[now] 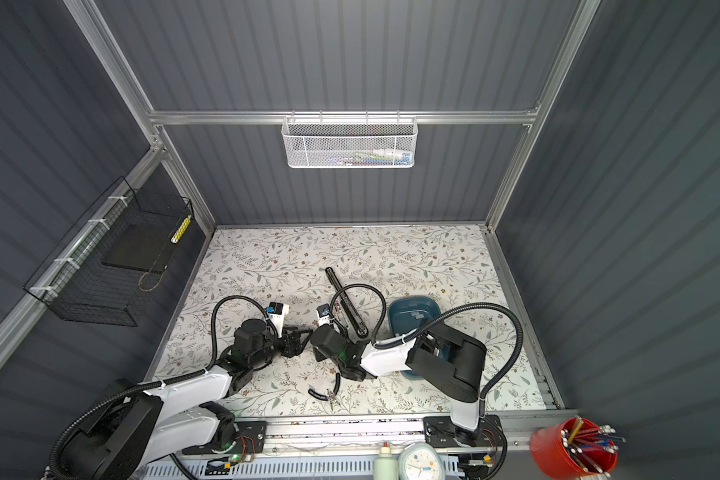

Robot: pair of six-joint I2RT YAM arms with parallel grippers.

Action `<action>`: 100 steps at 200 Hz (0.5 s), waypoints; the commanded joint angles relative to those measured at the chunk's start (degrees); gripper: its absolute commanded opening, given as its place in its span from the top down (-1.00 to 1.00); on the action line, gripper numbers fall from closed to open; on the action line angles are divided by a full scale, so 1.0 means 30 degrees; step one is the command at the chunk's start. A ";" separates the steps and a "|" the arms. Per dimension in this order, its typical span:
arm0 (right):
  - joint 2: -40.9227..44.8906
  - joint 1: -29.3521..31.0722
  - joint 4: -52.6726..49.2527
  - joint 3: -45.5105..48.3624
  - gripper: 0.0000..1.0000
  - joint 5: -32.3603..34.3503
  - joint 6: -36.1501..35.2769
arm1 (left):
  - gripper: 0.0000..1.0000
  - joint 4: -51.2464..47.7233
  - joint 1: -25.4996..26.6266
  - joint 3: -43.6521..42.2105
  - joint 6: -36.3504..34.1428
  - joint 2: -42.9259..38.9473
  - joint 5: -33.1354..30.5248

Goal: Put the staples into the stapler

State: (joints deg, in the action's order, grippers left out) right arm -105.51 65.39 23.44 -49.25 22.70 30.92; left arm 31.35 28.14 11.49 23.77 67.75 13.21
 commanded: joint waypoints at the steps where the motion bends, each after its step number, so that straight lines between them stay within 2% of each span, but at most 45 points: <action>1: -0.0817 0.0019 -0.1167 0.0708 0.67 -0.0154 0.0292 | -0.38 0.0470 0.0081 -0.0512 0.0185 -0.0105 0.0560; 46: -0.1080 0.0031 -0.0917 0.1004 0.67 -0.0122 0.0529 | -0.28 0.1014 0.0313 -0.0854 0.0454 0.0093 0.1114; 100: -0.1598 0.0021 0.0197 0.1873 0.69 -0.0266 0.1000 | -0.25 0.1979 0.0507 -0.1082 0.0746 0.0742 0.1232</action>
State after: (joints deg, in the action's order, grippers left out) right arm -106.56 65.39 29.52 -47.05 22.76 33.06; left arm 34.52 29.19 8.78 25.15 68.62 15.75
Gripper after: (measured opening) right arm 0.157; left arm 0.628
